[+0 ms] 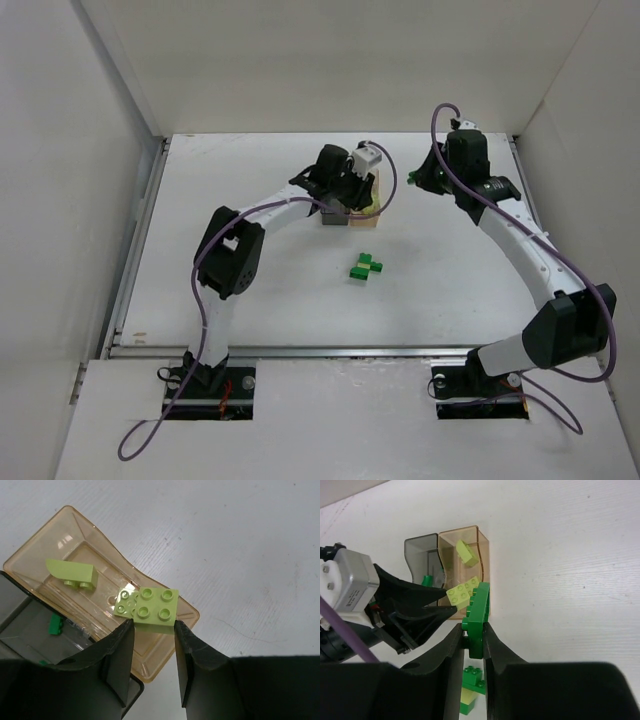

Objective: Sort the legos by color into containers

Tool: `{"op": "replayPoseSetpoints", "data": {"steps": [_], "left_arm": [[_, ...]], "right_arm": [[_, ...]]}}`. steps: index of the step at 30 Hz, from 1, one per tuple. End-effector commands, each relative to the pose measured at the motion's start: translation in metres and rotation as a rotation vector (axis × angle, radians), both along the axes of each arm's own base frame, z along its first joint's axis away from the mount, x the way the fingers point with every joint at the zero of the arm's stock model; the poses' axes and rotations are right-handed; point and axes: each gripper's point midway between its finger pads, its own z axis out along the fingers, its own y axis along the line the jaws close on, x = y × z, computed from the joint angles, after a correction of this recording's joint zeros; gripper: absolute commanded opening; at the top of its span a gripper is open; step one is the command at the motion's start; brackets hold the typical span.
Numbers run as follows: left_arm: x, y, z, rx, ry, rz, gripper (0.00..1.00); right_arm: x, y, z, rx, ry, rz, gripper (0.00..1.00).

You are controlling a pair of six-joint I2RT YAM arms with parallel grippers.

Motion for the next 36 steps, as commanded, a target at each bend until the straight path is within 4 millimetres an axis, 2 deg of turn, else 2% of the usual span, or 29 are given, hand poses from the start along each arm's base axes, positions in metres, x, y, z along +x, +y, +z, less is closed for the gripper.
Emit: {"op": "replayPoseSetpoints", "data": {"steps": [1,2,4,6,7,9,10,11,13,14,15,16,17,18,19,20,21,23,24,26,27,28,29,30,31,36], "left_arm": [[0.02,-0.003,0.042,-0.062,-0.083,0.047,0.14],[0.02,-0.003,0.042,-0.062,-0.083,0.047,0.37],[0.021,-0.004,0.046,-0.067,-0.09,0.047,0.66],[0.017,-0.003,0.042,-0.058,-0.069,0.037,0.82],[0.017,-0.003,0.048,-0.064,-0.077,0.037,0.84],[0.013,0.001,0.056,-0.057,-0.083,0.032,0.86],[0.011,0.002,0.06,-0.057,-0.083,0.032,0.87],[0.01,0.005,0.072,-0.062,-0.098,0.042,0.87],[0.015,0.02,0.087,-0.084,-0.087,0.094,0.87],[0.016,0.033,0.101,-0.093,-0.091,0.127,0.87],[0.025,0.052,0.11,-0.1,-0.097,0.178,0.87],[0.026,0.066,0.112,-0.094,-0.086,0.217,0.87],[0.026,0.082,0.125,-0.104,-0.101,0.261,0.87],[0.036,0.111,0.128,-0.081,-0.111,0.345,0.87],[0.038,0.126,0.132,-0.076,-0.122,0.383,0.86],[0.041,0.154,0.137,-0.052,-0.143,0.451,0.86],[0.037,0.161,0.138,-0.032,-0.153,0.468,0.86],[0.042,0.197,0.142,-0.007,-0.169,0.568,0.86],[0.041,0.21,0.142,0.017,-0.175,0.601,0.86],[0.038,0.241,0.144,0.066,-0.207,0.694,0.83],[0.035,0.249,0.144,0.083,-0.214,0.729,0.81],[0.031,0.263,0.146,0.111,-0.232,0.793,0.8],[0.03,0.268,0.151,0.123,-0.25,0.81,0.8],[0.03,0.272,0.147,0.138,-0.247,0.829,0.8],[0.027,0.276,0.15,0.138,-0.247,0.848,0.78],[0.021,0.275,0.155,0.13,-0.244,0.833,0.74]], "right_arm": [[0.001,-0.005,0.036,-0.026,-0.099,0.01,0.0],[0.0,-0.003,0.036,-0.031,-0.1,0.03,0.0],[0.0,0.002,0.038,-0.026,-0.112,0.067,0.0],[-0.001,0.006,0.031,-0.02,-0.092,0.087,0.0],[0.001,0.006,0.025,-0.03,-0.082,0.092,0.0],[0.001,0.011,0.022,-0.02,-0.071,0.115,0.0],[0.003,0.014,0.029,-0.01,-0.092,0.126,0.0],[0.005,0.017,0.027,-0.003,-0.091,0.138,0.0],[0.008,0.029,0.035,0.029,-0.111,0.191,0.0],[0.013,0.036,0.032,0.035,-0.107,0.211,0.0],[0.017,0.042,0.032,0.03,-0.106,0.215,0.0],[0.017,0.061,0.04,0.031,-0.117,0.248,0.0],[0.022,0.074,0.022,0.012,-0.071,0.278,0.0],[0.026,0.085,0.017,0.003,-0.059,0.289,0.0],[0.025,0.104,0.013,0.002,-0.051,0.325,0.0],[0.031,0.122,0.003,-0.004,-0.029,0.353,0.0],[0.037,0.125,-0.001,-0.006,-0.021,0.354,0.0],[0.045,0.14,-0.007,-0.007,-0.017,0.372,0.0],[0.053,0.146,-0.024,-0.001,0.013,0.375,0.0],[0.06,0.157,-0.035,-0.005,0.028,0.387,0.02],[0.066,0.16,-0.033,-0.005,0.026,0.387,0.03],[0.068,0.167,-0.055,-0.027,0.073,0.401,0.05],[0.071,0.169,-0.061,-0.032,0.088,0.401,0.09],[0.074,0.176,-0.058,-0.038,0.081,0.415,0.11],[0.076,0.175,-0.076,-0.056,0.122,0.407,0.12],[0.08,0.179,-0.077,-0.046,0.109,0.415,0.12]]}}
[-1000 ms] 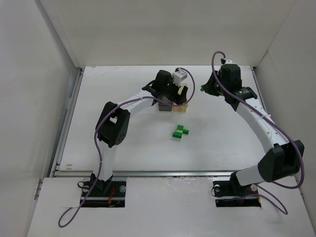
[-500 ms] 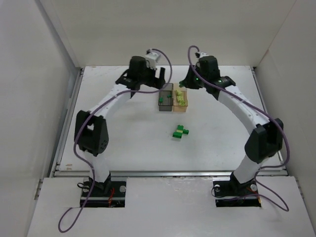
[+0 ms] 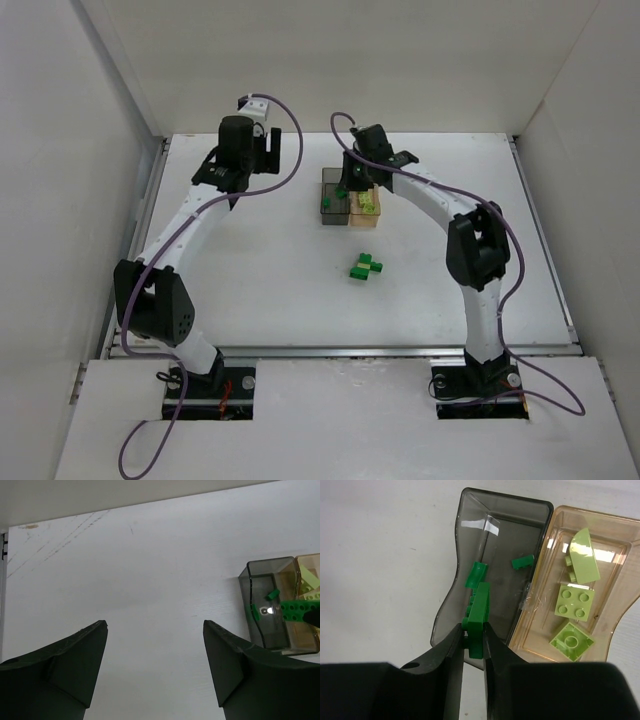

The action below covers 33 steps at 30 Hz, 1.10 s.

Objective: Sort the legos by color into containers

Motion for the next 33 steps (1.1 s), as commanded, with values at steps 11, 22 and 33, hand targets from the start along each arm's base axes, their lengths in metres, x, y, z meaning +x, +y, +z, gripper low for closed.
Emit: {"op": "replayPoseSetpoints", "data": {"steps": [11,22,33], "left_arm": [[-0.033,-0.04,-0.002,0.068,0.044,-0.352,0.86],[-0.05,-0.038,-0.01,0.045,0.068,-0.328,0.86],[-0.089,-0.041,-0.017,-0.028,0.06,-0.362,0.86]], "right_arm": [[-0.015,0.013,0.084,0.07,-0.158,0.123,0.83],[-0.154,-0.07,0.019,-0.169,0.148,0.101,0.88],[-0.203,-0.057,0.003,-0.118,0.311,-0.078,1.0]]}}
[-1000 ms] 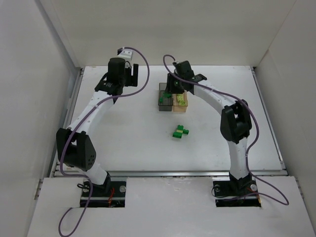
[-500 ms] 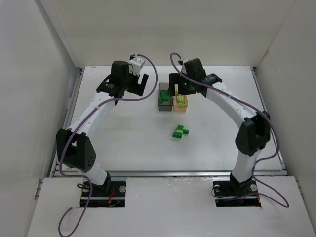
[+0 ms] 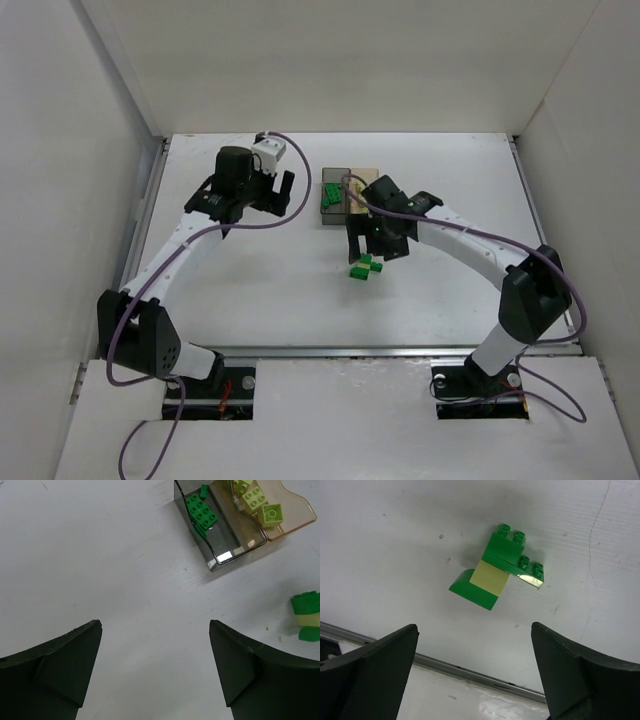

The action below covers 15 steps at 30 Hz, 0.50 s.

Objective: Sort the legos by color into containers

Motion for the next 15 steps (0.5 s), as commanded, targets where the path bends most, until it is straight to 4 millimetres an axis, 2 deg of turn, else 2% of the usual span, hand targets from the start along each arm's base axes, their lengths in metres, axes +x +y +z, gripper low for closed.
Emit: {"op": "replayPoseSetpoints", "data": {"steps": [1,3,4,8,10,11,13,15], "left_arm": [[-0.014,-0.005,0.025,-0.073,-0.073,-0.016,0.86],[-0.018,-0.005,0.025,-0.083,-0.085,-0.025,0.86],[-0.022,-0.005,0.022,-0.089,-0.077,-0.021,0.86],[-0.037,-0.003,0.014,-0.097,-0.073,-0.036,0.86],[-0.04,-0.002,0.016,-0.1,-0.081,-0.037,0.86],[-0.042,-0.001,0.009,-0.095,-0.065,-0.036,0.86],[-0.048,-0.003,0.01,-0.109,-0.079,-0.041,0.86],[-0.052,-0.003,0.006,-0.112,-0.071,-0.05,0.86]], "right_arm": [[0.009,0.003,0.023,0.094,-0.037,-0.165,1.0],[0.01,0.01,0.013,0.098,-0.022,-0.183,1.0],[0.012,0.012,0.001,0.088,0.005,-0.204,1.0],[0.02,0.01,-0.028,0.027,0.032,-0.249,0.97],[0.019,0.013,-0.033,0.019,0.027,-0.251,0.91],[0.02,0.011,-0.037,0.007,0.028,-0.266,0.91],[0.018,0.015,-0.038,-0.004,0.016,-0.265,0.85],[0.012,0.011,-0.041,-0.006,0.03,-0.286,0.84]]}}
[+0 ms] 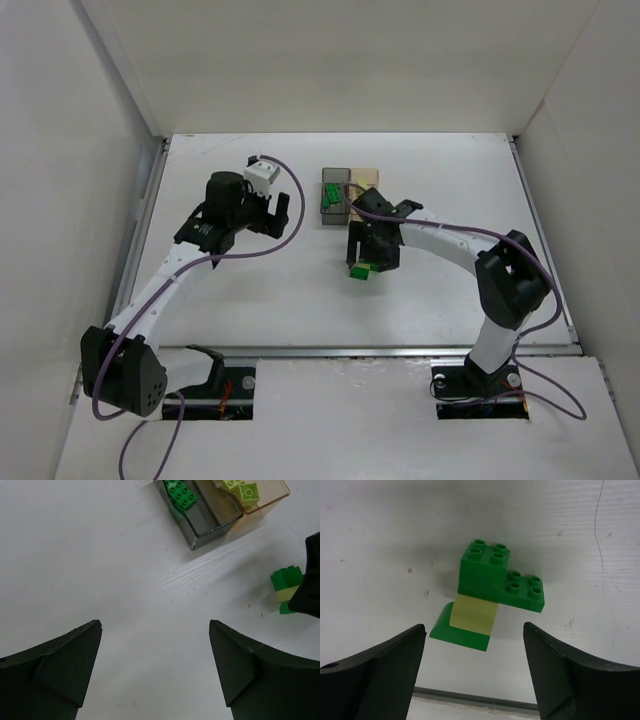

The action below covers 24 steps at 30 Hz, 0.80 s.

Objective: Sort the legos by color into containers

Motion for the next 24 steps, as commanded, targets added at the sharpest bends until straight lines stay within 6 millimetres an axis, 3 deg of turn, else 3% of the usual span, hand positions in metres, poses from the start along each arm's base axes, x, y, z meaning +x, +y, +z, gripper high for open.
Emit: {"op": "replayPoseSetpoints", "data": {"steps": [1,4,8,12,16,18,21,24], "left_arm": [[-0.008,-0.006,0.012,-0.049,-0.051,-0.024,0.86],[-0.01,-0.007,0.013,-0.063,-0.054,-0.027,0.85],[-0.012,-0.007,0.017,-0.069,-0.072,-0.028,0.85],[-0.012,-0.005,0.021,-0.069,-0.084,-0.02,0.85],[-0.016,-0.004,0.018,-0.066,-0.076,-0.02,0.85],[-0.017,-0.003,0.022,-0.069,-0.086,-0.02,0.85],[-0.018,-0.003,0.025,-0.072,-0.094,-0.02,0.85],[-0.019,-0.002,0.023,-0.062,-0.09,-0.024,0.85]], "right_arm": [[0.008,0.007,0.011,0.022,-0.072,-0.047,0.8],[0.001,0.008,0.002,0.011,-0.045,-0.034,0.79],[0.002,0.011,-0.013,0.001,-0.022,-0.018,0.67],[0.009,0.017,-0.011,0.014,-0.042,-0.009,0.61],[0.011,0.015,-0.021,-0.019,-0.035,0.021,0.57],[0.01,0.014,-0.026,-0.03,-0.027,0.031,0.5],[0.012,0.013,-0.032,-0.049,-0.023,0.039,0.29],[0.013,0.013,-0.024,-0.041,-0.041,0.052,0.13]]}}
